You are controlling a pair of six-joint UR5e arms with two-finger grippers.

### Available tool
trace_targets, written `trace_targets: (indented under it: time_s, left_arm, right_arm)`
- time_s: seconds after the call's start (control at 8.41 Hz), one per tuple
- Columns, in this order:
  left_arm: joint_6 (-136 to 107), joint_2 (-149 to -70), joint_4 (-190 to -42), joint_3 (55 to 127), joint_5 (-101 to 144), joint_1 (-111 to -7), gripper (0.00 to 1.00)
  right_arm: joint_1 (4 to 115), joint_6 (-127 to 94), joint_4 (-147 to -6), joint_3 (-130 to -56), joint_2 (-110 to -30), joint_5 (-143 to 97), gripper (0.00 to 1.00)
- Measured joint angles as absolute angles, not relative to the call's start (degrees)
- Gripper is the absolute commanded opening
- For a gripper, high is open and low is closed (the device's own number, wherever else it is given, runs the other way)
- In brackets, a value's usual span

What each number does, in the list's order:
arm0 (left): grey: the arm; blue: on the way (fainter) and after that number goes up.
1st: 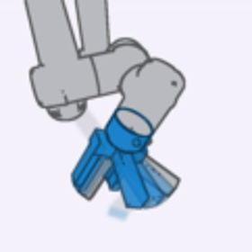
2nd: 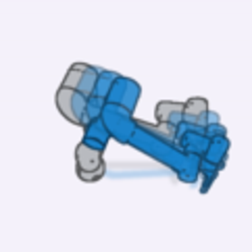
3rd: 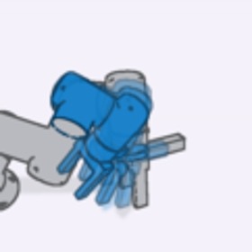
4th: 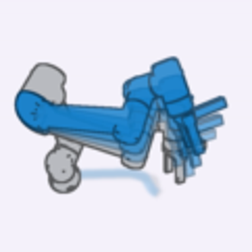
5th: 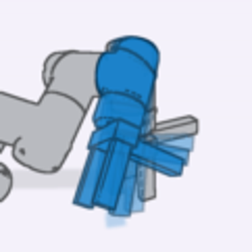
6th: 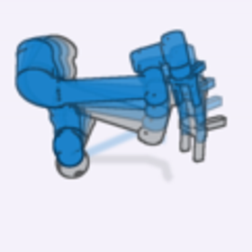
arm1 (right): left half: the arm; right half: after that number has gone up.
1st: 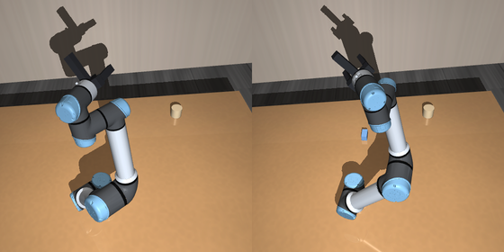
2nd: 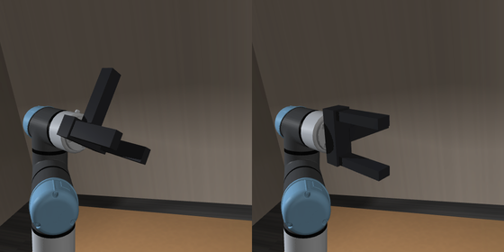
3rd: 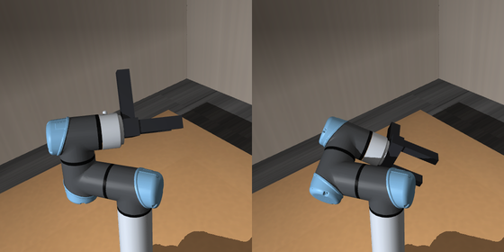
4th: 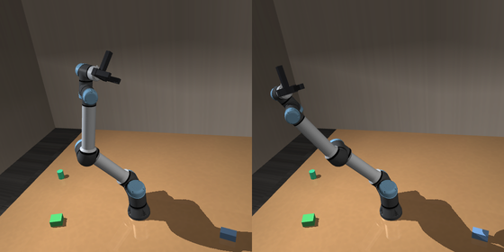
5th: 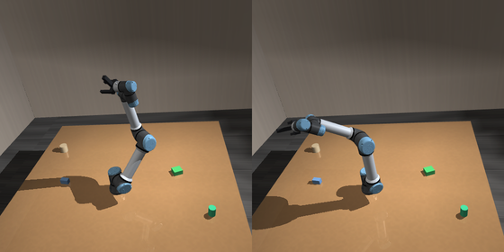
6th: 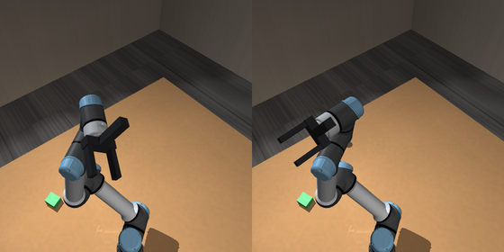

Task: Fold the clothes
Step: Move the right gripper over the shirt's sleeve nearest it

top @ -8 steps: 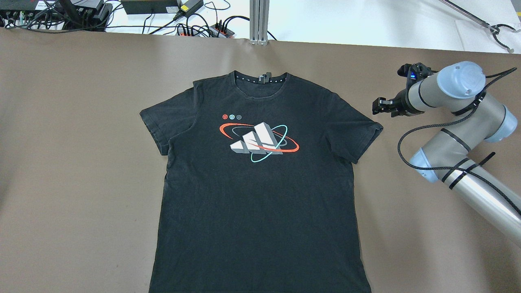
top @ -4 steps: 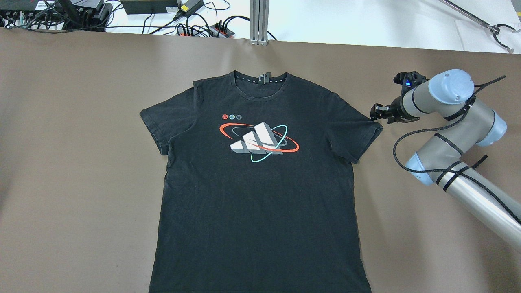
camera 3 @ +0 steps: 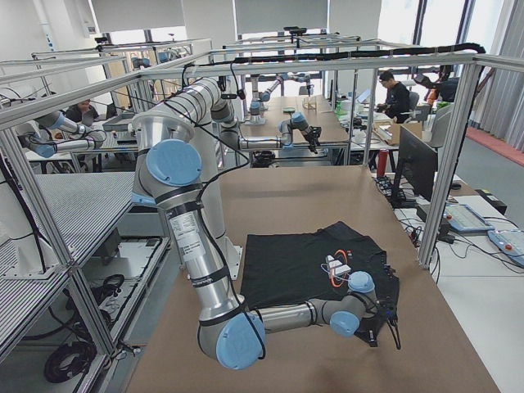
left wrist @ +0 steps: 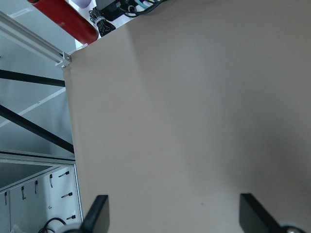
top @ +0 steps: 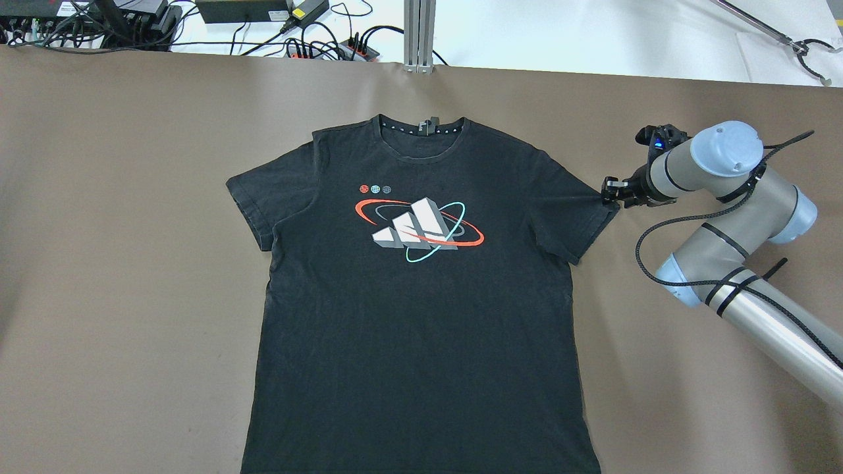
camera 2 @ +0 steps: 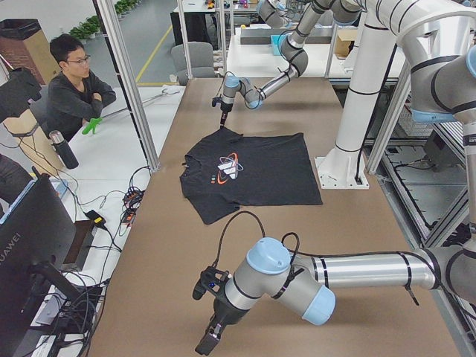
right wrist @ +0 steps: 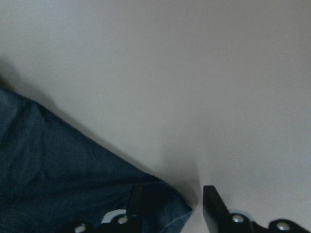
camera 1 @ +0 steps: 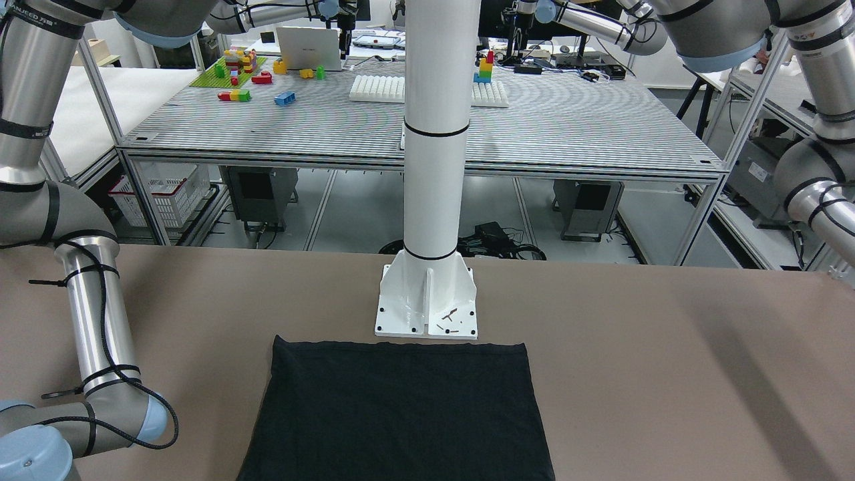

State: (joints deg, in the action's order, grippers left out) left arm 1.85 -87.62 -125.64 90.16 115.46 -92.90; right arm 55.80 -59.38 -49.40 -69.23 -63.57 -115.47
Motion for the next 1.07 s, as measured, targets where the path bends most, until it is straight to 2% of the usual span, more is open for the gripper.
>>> trace_targets:
  time_s: [0.59, 1.07]
  left_arm:
    - [1.84, -87.54, -125.77, 90.18, 115.67, -92.9, 0.94]
    - [1.85, -87.46, -125.77, 90.13, 115.78, -92.9, 0.94]
  right_arm:
    - [55.68, -61.3, -49.5, -70.18, -63.0, -115.56, 0.0]
    - [54.4, -64.71, -55.06, -74.07, -55.7, -115.65, 0.0]
